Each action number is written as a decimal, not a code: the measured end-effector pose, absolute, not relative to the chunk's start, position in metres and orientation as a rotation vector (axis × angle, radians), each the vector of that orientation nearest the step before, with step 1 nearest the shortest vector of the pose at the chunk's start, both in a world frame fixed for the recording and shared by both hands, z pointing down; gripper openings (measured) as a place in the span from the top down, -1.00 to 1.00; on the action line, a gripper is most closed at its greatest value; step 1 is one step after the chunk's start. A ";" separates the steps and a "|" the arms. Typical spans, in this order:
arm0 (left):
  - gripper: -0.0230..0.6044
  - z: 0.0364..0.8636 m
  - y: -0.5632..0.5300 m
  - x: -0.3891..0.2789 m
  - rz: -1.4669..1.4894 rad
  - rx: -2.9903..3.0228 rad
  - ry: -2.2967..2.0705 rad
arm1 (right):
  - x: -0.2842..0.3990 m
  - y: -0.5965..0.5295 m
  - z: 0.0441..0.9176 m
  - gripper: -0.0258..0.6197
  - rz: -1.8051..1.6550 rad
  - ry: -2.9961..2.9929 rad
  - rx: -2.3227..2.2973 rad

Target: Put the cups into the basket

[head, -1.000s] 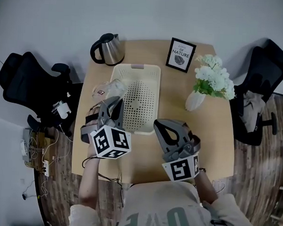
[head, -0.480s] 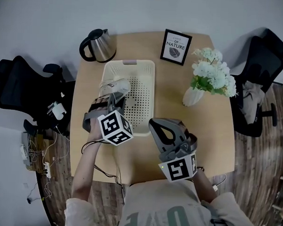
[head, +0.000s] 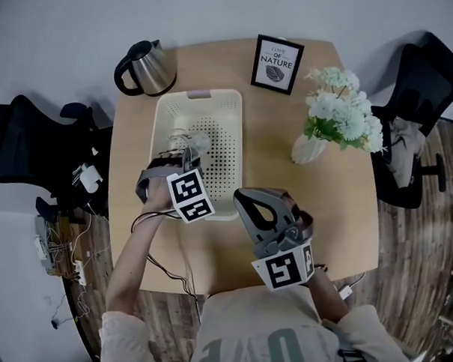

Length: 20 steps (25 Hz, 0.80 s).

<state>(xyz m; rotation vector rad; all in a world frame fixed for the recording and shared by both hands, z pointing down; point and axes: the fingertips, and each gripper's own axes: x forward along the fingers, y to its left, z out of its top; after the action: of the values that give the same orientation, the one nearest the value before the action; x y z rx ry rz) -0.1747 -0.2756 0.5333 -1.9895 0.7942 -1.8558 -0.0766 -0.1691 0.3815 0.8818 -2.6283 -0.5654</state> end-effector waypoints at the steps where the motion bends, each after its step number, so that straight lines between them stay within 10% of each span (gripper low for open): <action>1: 0.81 0.541 -0.276 -0.176 -1.884 -1.978 0.760 | -0.077 -0.170 0.383 0.92 -0.561 -2.628 0.879; 20: 0.79 0.628 -0.268 -0.186 -2.173 -1.817 0.374 | -0.067 -0.181 0.408 0.92 -0.453 -2.620 0.884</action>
<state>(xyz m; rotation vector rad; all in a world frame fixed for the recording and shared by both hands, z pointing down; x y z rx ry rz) -0.1855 -0.2685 0.6277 -1.8174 0.3740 -2.1730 -0.0667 -0.1813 0.4082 0.8840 -2.6199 -0.4534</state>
